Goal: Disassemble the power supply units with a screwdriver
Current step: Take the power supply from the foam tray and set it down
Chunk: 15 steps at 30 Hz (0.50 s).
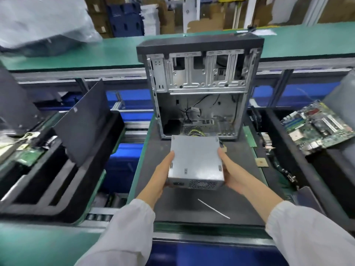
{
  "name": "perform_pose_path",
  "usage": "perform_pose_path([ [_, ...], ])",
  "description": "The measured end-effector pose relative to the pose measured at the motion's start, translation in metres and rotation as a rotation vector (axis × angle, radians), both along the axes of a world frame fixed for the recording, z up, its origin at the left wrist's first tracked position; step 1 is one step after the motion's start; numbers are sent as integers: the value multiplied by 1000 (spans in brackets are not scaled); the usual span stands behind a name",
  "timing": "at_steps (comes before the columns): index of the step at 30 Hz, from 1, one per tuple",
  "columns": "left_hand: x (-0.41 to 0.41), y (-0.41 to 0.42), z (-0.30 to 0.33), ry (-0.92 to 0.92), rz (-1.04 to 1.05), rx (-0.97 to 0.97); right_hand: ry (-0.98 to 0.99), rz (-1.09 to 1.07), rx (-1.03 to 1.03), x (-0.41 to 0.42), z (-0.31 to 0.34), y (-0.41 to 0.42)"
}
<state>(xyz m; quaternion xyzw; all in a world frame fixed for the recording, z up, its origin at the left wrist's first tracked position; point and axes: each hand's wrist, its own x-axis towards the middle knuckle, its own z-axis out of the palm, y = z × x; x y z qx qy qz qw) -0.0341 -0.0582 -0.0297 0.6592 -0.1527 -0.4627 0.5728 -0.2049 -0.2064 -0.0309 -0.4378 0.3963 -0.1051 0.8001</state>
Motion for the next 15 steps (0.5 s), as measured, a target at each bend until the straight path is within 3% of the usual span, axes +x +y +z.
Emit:
perform_pose_path([
  [6, -3, -6, -4, -26, -44, -2, -20, 0, -27, -7, -9, -6],
  [11, 11, -8, -12, -40, -202, -94, 16, 66, -147, -16, -10, -20],
  [13, 23, -7, -8, -37, -259, -114, -49, 148, -219, -18, -2, -32],
  [15, 39, -7, -1, -156, -377, -141, -118, 285, -337, -19, 11, -49],
])
